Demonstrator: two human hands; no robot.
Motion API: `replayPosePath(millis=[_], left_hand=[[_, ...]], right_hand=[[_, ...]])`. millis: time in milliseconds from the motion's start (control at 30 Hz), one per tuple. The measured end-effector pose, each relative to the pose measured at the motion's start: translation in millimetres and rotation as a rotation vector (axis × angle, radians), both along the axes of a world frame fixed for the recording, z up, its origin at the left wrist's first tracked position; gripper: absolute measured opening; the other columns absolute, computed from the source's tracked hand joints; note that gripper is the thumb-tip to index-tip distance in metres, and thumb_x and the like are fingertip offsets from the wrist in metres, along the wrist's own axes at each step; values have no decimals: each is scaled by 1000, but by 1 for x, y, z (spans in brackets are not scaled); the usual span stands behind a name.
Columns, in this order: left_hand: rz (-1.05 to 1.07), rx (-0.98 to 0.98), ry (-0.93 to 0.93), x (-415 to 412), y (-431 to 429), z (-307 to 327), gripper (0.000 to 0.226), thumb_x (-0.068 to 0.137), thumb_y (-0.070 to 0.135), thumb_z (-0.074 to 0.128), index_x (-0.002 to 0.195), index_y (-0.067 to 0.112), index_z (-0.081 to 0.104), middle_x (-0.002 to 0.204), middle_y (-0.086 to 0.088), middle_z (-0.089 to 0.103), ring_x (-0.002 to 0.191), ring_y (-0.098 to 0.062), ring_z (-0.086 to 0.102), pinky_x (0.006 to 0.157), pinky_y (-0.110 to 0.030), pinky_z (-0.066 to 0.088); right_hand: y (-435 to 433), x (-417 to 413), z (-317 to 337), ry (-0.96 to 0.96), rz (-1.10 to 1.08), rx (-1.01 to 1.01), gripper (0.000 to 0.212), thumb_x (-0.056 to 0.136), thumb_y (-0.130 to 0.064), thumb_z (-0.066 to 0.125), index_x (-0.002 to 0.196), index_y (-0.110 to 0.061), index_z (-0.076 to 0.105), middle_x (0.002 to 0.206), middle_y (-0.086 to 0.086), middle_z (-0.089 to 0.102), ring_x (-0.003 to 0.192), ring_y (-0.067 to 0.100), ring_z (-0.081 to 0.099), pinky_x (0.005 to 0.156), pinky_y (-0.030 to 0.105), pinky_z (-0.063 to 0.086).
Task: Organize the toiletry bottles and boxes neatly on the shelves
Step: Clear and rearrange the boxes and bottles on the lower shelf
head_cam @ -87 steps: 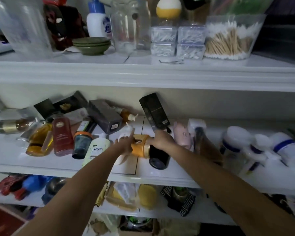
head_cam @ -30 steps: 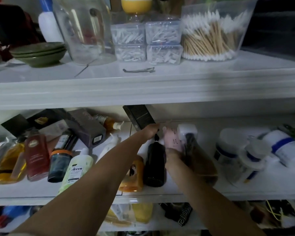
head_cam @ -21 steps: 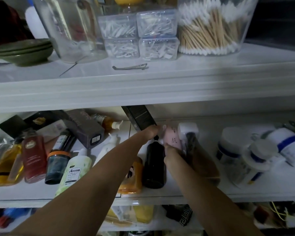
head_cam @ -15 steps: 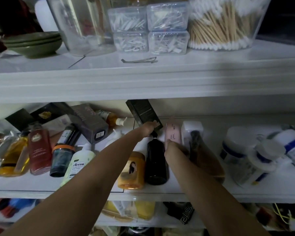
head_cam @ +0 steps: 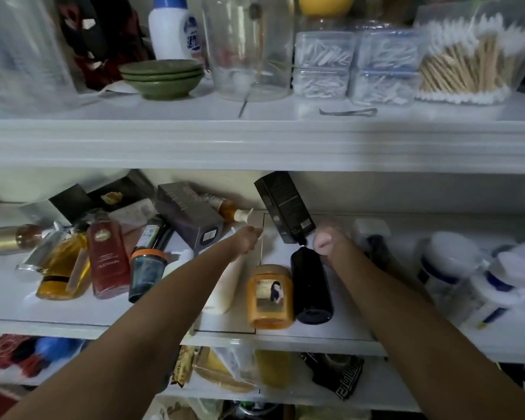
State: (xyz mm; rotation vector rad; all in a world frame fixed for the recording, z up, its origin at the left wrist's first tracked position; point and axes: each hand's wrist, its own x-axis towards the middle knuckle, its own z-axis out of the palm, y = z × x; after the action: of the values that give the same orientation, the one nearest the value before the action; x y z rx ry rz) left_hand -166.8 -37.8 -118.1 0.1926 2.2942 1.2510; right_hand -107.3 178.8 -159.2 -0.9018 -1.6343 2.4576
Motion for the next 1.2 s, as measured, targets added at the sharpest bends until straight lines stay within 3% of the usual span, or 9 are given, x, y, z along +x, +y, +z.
replayPosePath(millis=[133, 267, 333, 467, 667, 800, 933, 1100, 1200], left_hand=[[43, 69, -47, -5, -28, 6, 28, 103, 13, 28, 84, 17, 47, 86, -8, 46, 82, -22, 48, 69, -25, 38], [154, 160, -118, -16, -52, 9, 38, 102, 28, 38, 121, -2, 52, 108, -18, 58, 101, -29, 57, 88, -35, 46], [149, 224, -164, -19, -59, 8, 45, 101, 34, 40, 122, -4, 53, 108, -18, 62, 94, -28, 62, 81, -33, 51], [97, 402, -269, -11, -64, 12, 49, 100, 45, 36, 110, 1, 54, 92, -14, 65, 73, -22, 69, 64, -32, 58], [140, 548, -423, -2, -79, 1, 71, 77, 61, 63, 123, 7, 56, 108, -14, 69, 95, -26, 69, 75, -37, 57], [92, 471, -446, 11, -87, -15, 46, 97, 29, 52, 132, 0, 47, 124, -19, 60, 107, -29, 60, 96, -40, 48], [-18, 422, -417, 25, -74, -14, 42, 98, 24, 50, 131, -1, 44, 125, -22, 59, 112, -32, 59, 99, -43, 47], [-271, 1, -68, 35, -62, -21, 40, 97, 26, 48, 128, -1, 46, 123, -18, 58, 114, -30, 56, 94, -34, 48], [-399, -286, 128, 43, -58, -26, 45, 93, 28, 54, 126, -2, 49, 133, -19, 48, 123, -30, 44, 97, -31, 36]], right_hand=[[9, -19, -11, -34, 12, 51, 19, 61, -37, 60, 50, -23, 67, 69, -4, 56, 57, 9, 51, 60, 25, 47], [-48, 9, 69, -130, -193, -138, 18, 87, -19, 62, 79, -4, 59, 109, 13, 53, 85, 22, 52, 82, 32, 53], [-74, 24, 95, -140, -241, -247, 26, 81, -22, 71, 93, -3, 58, 105, 15, 49, 94, 29, 50, 88, 37, 54], [-138, 59, 119, 2, -113, -362, 27, 86, -22, 65, 106, -7, 55, 94, 14, 55, 80, 25, 56, 83, 37, 53], [-220, 67, 57, -18, -50, -432, 46, 84, -28, 68, 119, -1, 55, 118, 18, 58, 106, 30, 58, 93, 42, 50], [-233, 75, 29, -115, 3, -306, 39, 93, -25, 54, 115, 7, 56, 79, 16, 55, 74, 23, 53, 85, 34, 46], [-224, 80, 13, -146, -108, -253, 28, 85, -27, 67, 80, 0, 61, 80, 13, 64, 94, 27, 59, 101, 41, 44], [-208, 74, 6, -180, -61, -194, 43, 91, -22, 58, 125, 3, 50, 78, 6, 53, 88, 22, 52, 92, 33, 45], [-204, 72, -4, -349, 43, -52, 37, 95, -25, 51, 121, 2, 48, 83, 13, 56, 97, 28, 50, 104, 40, 40]])
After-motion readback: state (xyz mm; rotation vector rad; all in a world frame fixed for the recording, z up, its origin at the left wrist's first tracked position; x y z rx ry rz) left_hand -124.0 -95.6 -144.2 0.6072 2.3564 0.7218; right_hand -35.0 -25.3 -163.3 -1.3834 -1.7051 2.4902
